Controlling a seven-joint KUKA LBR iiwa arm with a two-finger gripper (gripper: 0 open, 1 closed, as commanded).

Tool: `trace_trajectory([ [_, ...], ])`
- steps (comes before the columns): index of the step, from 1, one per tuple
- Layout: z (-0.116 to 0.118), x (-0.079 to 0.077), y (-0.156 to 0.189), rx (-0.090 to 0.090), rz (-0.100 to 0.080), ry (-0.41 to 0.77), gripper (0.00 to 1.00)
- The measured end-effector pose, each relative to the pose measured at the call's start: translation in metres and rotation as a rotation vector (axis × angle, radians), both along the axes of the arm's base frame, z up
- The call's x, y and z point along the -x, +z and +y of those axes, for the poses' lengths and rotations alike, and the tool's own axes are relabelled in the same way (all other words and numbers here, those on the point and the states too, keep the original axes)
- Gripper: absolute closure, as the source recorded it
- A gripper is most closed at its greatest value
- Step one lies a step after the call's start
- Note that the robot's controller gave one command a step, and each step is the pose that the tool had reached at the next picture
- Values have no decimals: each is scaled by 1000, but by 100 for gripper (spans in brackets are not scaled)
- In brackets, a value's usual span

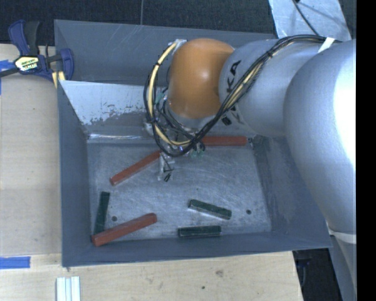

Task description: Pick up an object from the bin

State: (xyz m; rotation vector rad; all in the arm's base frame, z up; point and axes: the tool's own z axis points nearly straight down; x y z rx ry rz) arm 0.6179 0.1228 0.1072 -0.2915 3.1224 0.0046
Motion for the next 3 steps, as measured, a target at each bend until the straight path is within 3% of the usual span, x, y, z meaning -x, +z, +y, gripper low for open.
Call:
trace_trajectory([
  [1,53,-5,-38,1,0,171,0],
  [2,52,-7,-35,1,-4,168,100],
  [3,56,1,99,2,-8,203,100],
])
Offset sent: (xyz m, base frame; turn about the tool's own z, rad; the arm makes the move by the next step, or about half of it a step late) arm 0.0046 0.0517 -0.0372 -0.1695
